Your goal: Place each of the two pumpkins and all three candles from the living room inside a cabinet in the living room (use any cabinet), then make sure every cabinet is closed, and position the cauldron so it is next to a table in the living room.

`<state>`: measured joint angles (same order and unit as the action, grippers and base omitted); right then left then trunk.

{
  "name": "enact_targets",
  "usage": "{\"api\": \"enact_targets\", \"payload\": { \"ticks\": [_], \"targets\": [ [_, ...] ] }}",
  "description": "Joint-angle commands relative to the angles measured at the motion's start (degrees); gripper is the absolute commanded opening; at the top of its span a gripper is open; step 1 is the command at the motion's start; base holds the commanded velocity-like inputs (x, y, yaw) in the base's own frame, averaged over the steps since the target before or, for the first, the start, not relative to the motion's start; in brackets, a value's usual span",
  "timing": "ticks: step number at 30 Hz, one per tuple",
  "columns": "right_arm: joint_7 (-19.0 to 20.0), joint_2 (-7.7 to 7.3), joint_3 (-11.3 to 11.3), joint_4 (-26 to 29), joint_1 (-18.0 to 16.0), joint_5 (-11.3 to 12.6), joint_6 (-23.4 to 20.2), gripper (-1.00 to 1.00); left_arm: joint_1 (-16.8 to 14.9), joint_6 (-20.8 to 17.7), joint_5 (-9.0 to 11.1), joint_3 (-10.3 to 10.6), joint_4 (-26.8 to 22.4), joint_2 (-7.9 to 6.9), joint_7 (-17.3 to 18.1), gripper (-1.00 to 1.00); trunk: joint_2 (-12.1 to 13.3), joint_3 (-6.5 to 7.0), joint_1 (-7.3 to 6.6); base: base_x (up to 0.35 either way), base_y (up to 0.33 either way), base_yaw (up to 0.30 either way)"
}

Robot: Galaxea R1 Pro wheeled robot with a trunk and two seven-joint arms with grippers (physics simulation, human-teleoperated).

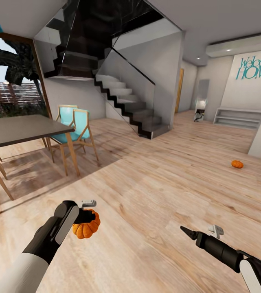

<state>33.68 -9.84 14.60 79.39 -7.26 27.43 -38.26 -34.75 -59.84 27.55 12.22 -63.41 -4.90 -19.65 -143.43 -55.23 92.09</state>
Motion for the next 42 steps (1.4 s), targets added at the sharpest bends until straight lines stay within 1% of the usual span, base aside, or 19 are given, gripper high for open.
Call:
{"api": "enact_targets", "payload": {
  "ticks": [1, 10, 16, 18, 23, 25, 42],
  "targets": [
    [0.07, 0.00, 0.12, -0.03, -0.03, 0.25, -0.41, 1.00, -0.04, -0.16, 0.47, 0.18, -0.09, -0.08, -0.66, -1.00, -0.01, 0.17, -0.03, 0.008, 0.000, 0.000],
    [0.11, 0.00, 0.24, -0.98, -0.03, 0.25, -0.41, 1.00, -0.03, -0.16, 0.48, 0.18, -0.14, -0.02, -0.65, -1.00, 0.12, 2.17, -0.26, 0.002, 0.000, -0.006],
    [0.15, -0.01, 0.33, -1.54, -0.03, 0.25, -0.41, 1.00, -0.04, -0.16, 0.48, 0.18, -0.09, -0.02, -0.65, -1.00, 0.25, 3.60, -0.45, 0.000, 0.000, -0.193],
    [0.14, 0.00, 0.38, -1.58, -0.03, 0.25, -0.41, 1.00, -0.04, -0.16, 0.48, 0.18, -0.07, -0.02, -0.65, -1.00, 1.05, 4.01, -0.89, 0.000, 0.000, -0.258],
    [0.15, 0.00, 1.96, -1.67, -0.03, 0.25, -0.41, 1.00, -0.05, -0.16, 0.48, 0.18, -0.05, -0.02, -0.65, -1.00, 3.06, 5.04, -1.98, 0.000, 0.000, -0.269],
    [0.11, 0.00, 2.15, -1.69, -0.03, 0.25, -0.41, 1.00, -0.05, -0.16, 0.48, 0.18, -0.05, -0.02, -0.65, -1.00, 3.86, 5.45, -2.42, 0.000, 0.000, -0.273],
    [0.07, 0.06, 2.36, -3.02, -0.03, 0.33, 0.21, 1.00, 0.03, -0.16, 0.41, 0.18, -0.31, 0.57, -0.73, -1.00, 10.68, 8.96, -6.16, 0.000, 0.000, -0.273]
  ]
}}
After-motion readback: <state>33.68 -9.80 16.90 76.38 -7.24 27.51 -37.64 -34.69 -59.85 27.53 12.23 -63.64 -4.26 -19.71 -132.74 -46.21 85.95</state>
